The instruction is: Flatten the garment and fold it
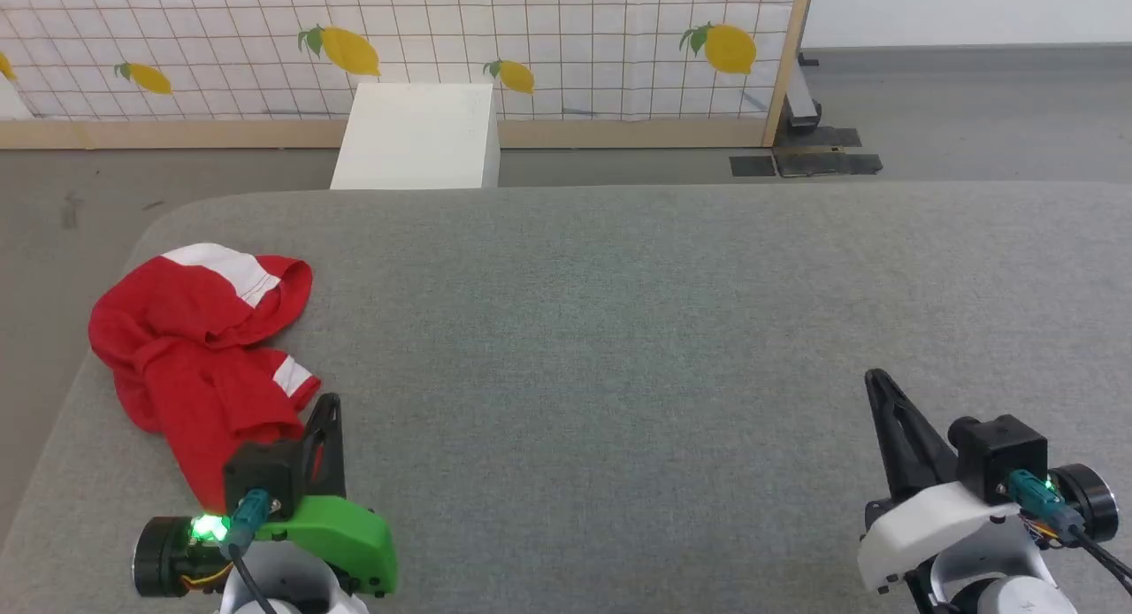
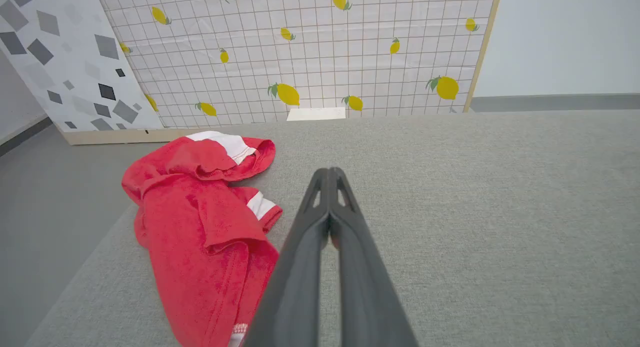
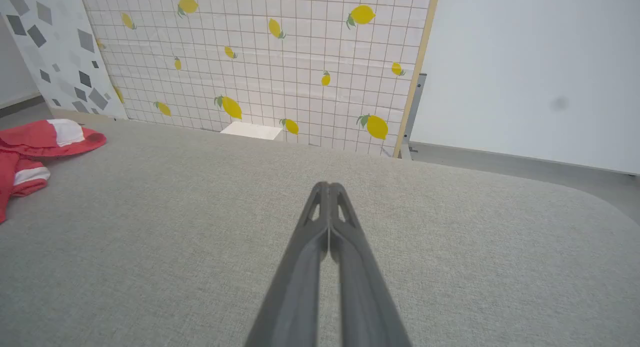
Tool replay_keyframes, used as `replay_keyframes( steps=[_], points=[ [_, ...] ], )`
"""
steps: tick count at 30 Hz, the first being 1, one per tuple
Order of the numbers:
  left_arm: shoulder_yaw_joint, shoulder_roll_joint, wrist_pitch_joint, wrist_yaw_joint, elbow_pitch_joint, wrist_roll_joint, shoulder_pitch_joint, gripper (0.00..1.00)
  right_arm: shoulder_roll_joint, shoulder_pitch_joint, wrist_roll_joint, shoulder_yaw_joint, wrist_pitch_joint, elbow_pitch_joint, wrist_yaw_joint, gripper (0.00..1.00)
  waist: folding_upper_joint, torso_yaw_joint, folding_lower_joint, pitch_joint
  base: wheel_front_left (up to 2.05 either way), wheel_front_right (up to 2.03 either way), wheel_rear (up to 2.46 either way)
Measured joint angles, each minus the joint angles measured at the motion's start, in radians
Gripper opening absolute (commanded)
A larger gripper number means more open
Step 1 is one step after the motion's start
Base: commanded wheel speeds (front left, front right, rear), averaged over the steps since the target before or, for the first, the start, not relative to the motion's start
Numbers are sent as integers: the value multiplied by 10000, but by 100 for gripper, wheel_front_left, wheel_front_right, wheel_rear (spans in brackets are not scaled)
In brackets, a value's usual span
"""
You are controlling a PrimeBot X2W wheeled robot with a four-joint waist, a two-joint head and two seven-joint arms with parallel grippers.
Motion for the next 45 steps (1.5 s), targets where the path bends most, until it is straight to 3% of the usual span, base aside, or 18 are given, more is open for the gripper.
replay_keyframes(
  steps=[36,37,45],
  points=[
    [2,0,0,0,0,0,0,0,0,0,0,0,0,0,0,0,0,0,0,0,0,0,0],
    [-4,2,0,0,0,-12,7,100,-2,3,2,0,0,2,0,100,0,0,0,0,0,0,0],
    [-79,2,-17,0,31,-79,16,100,-4,6,2,-6,-6,15,0,100,0,-2,0,-14,0,0,0]
  ],
)
